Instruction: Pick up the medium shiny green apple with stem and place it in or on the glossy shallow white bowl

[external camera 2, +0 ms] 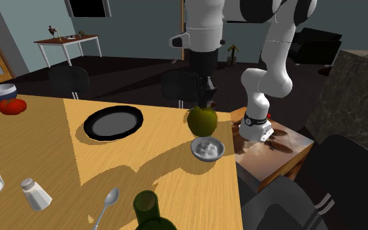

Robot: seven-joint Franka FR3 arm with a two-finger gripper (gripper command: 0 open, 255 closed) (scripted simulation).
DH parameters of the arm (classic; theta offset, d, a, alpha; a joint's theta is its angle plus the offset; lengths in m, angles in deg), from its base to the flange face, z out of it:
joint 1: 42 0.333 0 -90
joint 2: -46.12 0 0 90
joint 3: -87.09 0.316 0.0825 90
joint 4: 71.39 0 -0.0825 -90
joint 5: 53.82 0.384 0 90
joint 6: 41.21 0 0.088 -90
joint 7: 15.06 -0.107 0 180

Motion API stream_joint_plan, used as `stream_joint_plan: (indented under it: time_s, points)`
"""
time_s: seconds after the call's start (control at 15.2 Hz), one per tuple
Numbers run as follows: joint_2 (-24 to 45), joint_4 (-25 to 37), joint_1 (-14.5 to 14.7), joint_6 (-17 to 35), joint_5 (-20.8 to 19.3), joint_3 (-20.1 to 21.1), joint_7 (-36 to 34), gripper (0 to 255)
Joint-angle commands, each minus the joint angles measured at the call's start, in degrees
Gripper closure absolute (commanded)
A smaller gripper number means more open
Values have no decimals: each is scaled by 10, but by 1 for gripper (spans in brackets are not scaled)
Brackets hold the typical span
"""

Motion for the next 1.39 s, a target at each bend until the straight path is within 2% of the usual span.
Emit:
stream_joint_plan:
  time_s: [0.0,0.2,1.32]
  points:
    - [-49,-39,-3,-10,5,-5,10,255]
    - [-124,-90,-7,-33,8,-18,29,255]
    - [-120,-219,-5,98,10,-16,29,255]
